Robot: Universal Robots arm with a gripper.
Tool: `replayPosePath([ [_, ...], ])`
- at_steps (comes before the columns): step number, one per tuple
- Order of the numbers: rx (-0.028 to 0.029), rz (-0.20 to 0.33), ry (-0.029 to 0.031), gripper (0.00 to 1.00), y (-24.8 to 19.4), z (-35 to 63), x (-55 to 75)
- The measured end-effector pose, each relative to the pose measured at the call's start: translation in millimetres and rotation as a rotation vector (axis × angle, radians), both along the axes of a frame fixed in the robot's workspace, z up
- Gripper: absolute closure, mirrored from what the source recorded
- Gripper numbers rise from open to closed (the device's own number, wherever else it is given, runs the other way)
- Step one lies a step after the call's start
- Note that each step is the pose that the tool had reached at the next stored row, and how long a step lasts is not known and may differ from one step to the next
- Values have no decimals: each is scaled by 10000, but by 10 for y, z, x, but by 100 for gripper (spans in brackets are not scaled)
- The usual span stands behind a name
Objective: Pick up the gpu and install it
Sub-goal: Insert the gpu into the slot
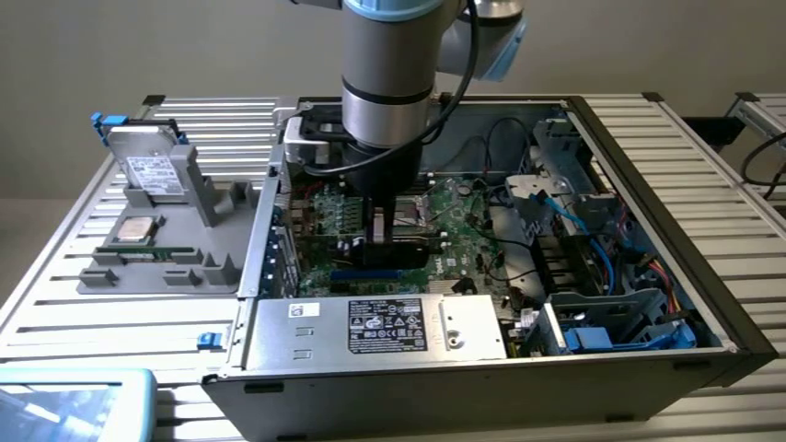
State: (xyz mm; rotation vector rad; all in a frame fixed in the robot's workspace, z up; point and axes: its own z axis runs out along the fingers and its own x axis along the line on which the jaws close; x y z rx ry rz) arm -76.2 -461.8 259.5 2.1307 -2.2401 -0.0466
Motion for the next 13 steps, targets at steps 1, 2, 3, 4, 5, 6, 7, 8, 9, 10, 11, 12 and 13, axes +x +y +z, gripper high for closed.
replayPosePath([
  [1, -1, 1, 0, 72, 0, -14, -4],
  [2, -1, 2, -1, 72, 0, -27, -5],
  [3, -1, 3, -1, 72, 0, -35, -7],
  [4, -4, 1, 1, 72, 0, -35, -10],
  [5, -5, 1, 1, 72, 1, -35, -14],
  [6, -4, 1, 1, 72, 1, -36, -18],
  [7, -1, 1, 0, 72, 1, -37, -21],
  [8, 2, 2, 1, 72, 1, -37, -22],
  [9, 7, 1, 1, 72, 3, -37, -25],
  [10, 10, 1, 1, 72, 5, -37, -26],
  [11, 14, 0, 1, 72, 10, -37, -28],
  [12, 18, 1, 0, 72, 17, -38, -29],
  [13, 18, 1, 1, 72, 23, -38, -31],
])
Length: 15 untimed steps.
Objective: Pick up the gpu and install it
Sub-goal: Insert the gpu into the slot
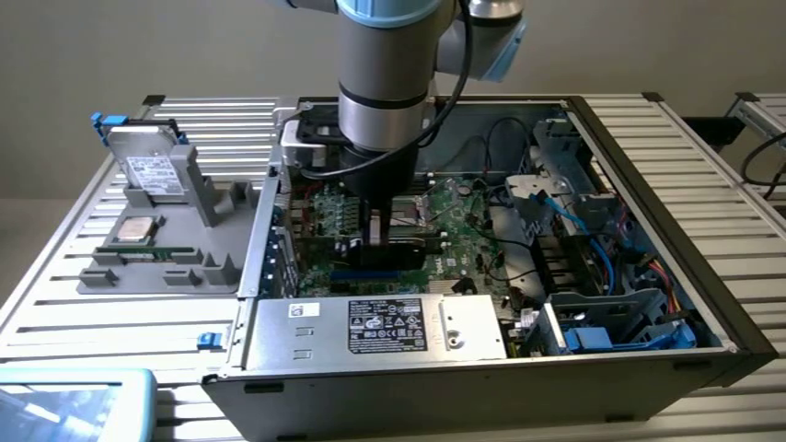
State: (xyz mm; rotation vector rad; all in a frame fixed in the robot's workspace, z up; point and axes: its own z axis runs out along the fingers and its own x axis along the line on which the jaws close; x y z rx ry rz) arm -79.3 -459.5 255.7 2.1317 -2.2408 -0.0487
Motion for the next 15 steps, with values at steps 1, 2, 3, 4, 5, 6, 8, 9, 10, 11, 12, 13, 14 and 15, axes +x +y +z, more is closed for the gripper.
replayPosePath([
  [1, 0, -1, 1, 72, 7, -1, -1],
  [2, 2, 0, 0, 72, 9, -3, -5],
  [3, 9, 0, 0, 72, 9, -5, -11],
  [4, 11, 0, 0, 72, 9, -7, -15],
  [5, 14, 0, 1, 72, 9, -10, -18],
  [6, 20, 1, 1, 72, 9, -13, -19],
  [8, 56, 1, 1, 72, 9, -18, -20],
  [9, 85, 0, 1, 72, 9, -20, -21],
  [10, 108, -1, 1, 72, 9, -23, -21],
  [11, 119, -1, 2, 72, 9, -27, -22],
  [12, 125, -1, 4, 72, 9, -31, -22],
  [13, 127, 0, 9, 72, 9, -33, -23],
  [14, 127, 1, 12, 72, 9, -36, -24],
  [15, 128, 1, 16, 72, 9, -38, -25],
])
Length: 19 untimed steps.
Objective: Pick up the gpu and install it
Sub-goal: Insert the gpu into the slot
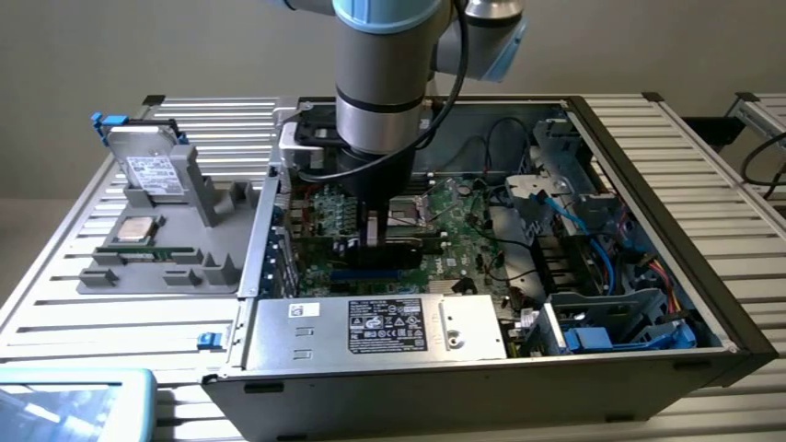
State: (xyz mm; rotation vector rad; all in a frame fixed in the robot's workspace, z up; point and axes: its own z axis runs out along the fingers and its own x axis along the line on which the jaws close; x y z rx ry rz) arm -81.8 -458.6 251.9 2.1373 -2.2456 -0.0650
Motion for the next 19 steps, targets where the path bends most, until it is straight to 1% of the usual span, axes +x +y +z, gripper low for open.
replayPosePath([
  [3, 4, -2, 14, 72, 0, -4, -9],
  [7, 30, -1, 15, 72, 0, -7, -14],
  [12, 31, -1, 15, 72, 0, -7, -14],
  [13, 28, 0, 16, 72, 3, -7, -13],
  [16, -14, -1, 13, 72, 12, -9, -14],
  [19, -28, 0, 11, 72, 13, -16, -13],
])
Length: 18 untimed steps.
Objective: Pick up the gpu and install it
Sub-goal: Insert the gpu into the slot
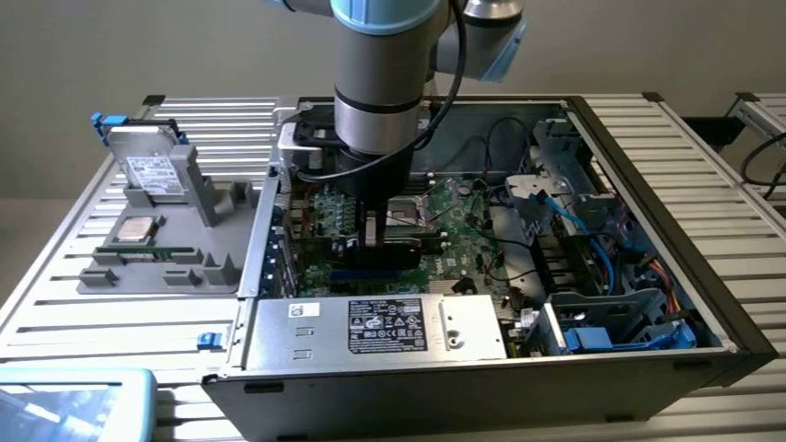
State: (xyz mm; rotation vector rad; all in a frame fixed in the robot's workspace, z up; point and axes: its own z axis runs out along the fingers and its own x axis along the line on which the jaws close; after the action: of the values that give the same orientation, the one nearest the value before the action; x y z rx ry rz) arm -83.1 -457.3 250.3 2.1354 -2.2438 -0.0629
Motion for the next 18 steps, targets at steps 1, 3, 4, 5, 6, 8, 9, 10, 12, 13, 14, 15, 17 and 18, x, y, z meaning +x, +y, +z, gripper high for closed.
replayPosePath([
  [1, -1, -1, 0, 72, 0, -4, 0],
  [3, -3, -1, 0, 72, 0, -4, 0],
  [4, -2, -1, 0, 72, 0, -5, 0],
  [5, -2, -1, 0, 72, 0, -5, 0],
  [6, -1, -1, 0, 72, 0, -7, 0],
  [8, 1, -1, -1, 72, 1, -13, 0],
  [9, -2, -1, 0, 72, 0, -15, 0],
  [10, -1, -1, 0, 72, 0, -15, 0],
  [12, -2, -1, 0, 72, 0, -15, 0],
  [13, -2, -1, 0, 72, 0, -15, 0],
  [14, -2, -1, 0, 72, 0, -15, 0],
  [15, -3, -1, 0, 72, 0, -15, 0],
  [17, -2, -1, 0, 72, 0, -19, 0],
  [18, -2, -1, 0, 72, 0, -19, -1],
])
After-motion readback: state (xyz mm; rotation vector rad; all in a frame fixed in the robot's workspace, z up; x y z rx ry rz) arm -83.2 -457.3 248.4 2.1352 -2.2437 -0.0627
